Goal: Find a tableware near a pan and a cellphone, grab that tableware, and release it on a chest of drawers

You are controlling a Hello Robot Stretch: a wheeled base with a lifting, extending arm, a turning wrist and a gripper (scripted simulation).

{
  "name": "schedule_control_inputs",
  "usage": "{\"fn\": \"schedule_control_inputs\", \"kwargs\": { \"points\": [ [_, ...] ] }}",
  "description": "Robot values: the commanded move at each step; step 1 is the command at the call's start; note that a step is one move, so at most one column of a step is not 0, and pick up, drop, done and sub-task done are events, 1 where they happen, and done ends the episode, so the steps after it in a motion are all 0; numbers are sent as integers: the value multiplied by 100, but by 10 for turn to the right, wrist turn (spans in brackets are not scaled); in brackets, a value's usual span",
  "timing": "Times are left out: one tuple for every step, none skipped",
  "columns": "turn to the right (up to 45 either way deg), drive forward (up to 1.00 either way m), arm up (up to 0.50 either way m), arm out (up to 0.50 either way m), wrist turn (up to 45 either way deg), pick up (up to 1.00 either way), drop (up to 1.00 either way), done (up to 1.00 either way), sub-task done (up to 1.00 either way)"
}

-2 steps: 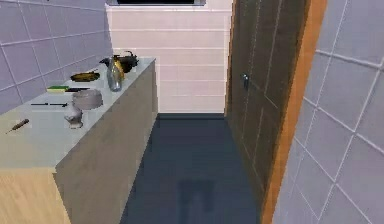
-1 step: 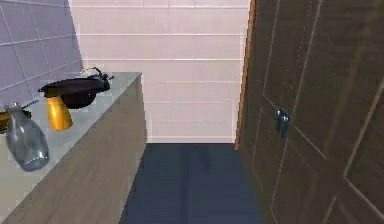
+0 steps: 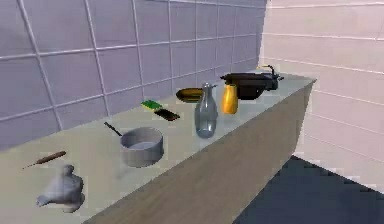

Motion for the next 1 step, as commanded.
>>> {"fn": "schedule_control_inputs", "kwargs": {
  "points": [
    [450, 0, 0, 0, 0, 0, 0, 0, 0]
  ]
}}
